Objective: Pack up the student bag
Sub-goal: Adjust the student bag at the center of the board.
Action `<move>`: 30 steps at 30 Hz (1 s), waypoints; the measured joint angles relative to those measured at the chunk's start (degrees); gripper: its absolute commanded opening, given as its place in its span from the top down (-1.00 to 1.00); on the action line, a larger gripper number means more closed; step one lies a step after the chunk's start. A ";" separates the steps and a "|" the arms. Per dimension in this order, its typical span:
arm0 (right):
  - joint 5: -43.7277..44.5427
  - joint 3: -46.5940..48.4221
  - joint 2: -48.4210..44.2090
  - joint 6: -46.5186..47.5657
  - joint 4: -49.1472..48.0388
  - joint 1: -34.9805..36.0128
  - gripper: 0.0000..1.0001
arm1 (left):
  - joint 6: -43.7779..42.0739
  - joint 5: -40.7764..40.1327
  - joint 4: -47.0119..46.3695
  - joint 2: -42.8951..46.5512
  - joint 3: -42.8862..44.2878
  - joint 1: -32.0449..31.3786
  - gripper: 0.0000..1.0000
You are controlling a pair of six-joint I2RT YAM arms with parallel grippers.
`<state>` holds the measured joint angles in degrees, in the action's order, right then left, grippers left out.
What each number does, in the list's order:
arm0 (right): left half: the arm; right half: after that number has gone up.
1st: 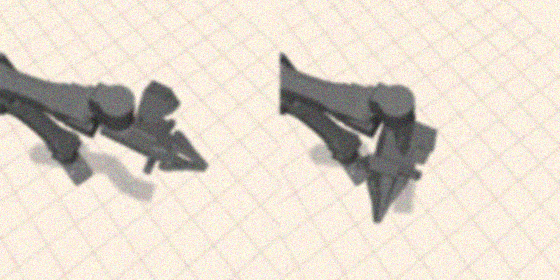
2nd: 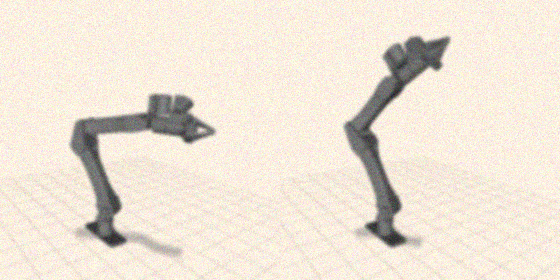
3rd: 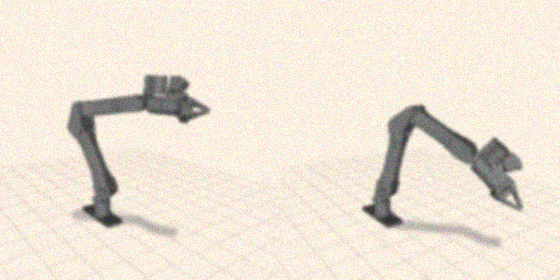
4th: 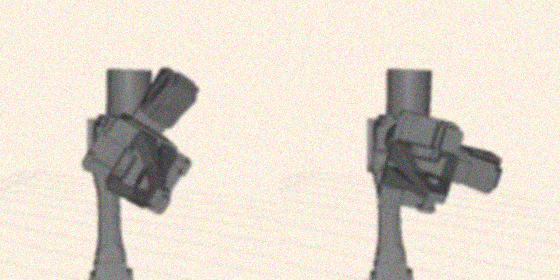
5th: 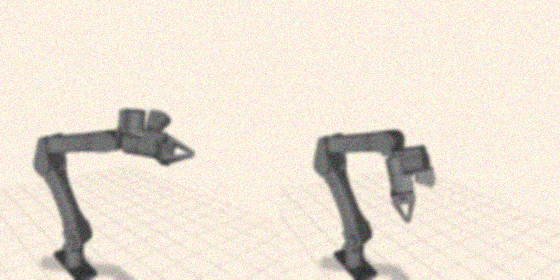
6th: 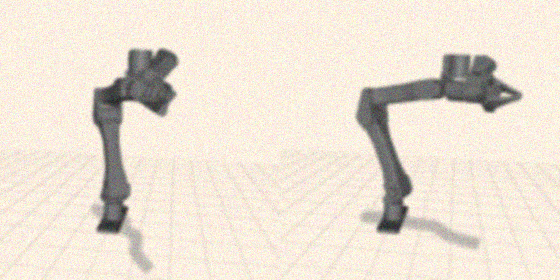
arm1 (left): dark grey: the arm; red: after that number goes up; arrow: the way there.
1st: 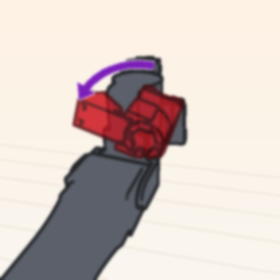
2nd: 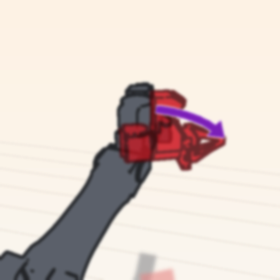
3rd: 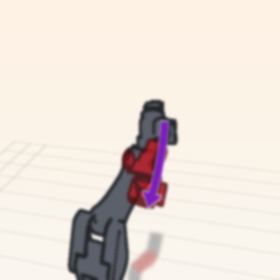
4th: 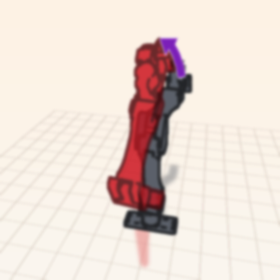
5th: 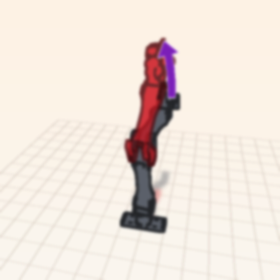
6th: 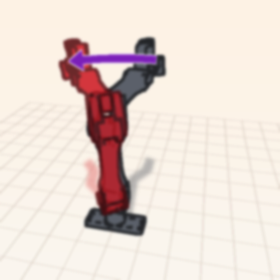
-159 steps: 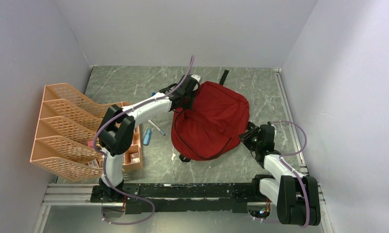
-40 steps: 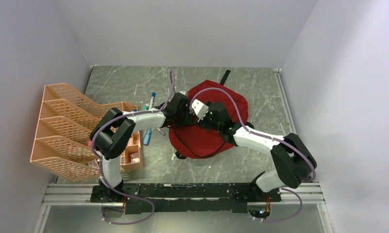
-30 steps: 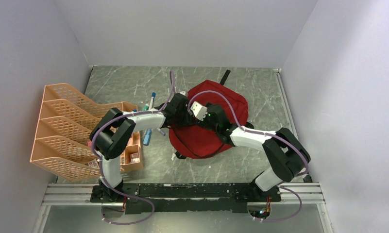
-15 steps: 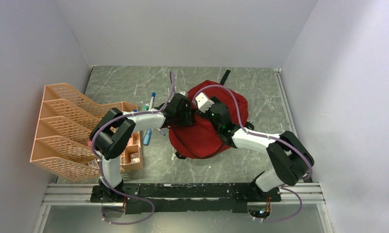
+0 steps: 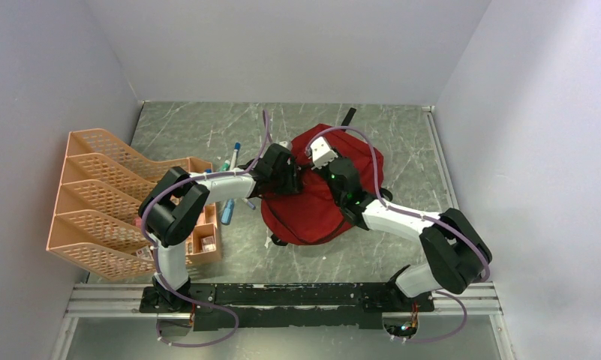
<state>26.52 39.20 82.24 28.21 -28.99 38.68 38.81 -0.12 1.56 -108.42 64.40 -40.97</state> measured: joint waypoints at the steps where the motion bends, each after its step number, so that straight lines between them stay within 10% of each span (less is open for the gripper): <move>1: -0.07 -0.09 -0.13 -0.46 -0.07 -0.02 0.48 | 0.00 0.42 -0.11 0.00 0.00 0.00 0.17; 7: -0.57 -0.85 -0.24 -2.03 -0.24 -0.04 1.00 | -0.02 2.10 -0.13 0.57 0.04 0.00 0.16; 30: 1.33 -1.33 -7.54 -2.19 0.98 -0.48 0.97 | -3.54 14.80 -2.36 4.09 7.87 -1.49 0.08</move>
<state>27.86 37.87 74.70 26.02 -28.01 38.20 35.27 14.68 -0.80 -104.33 72.27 -42.46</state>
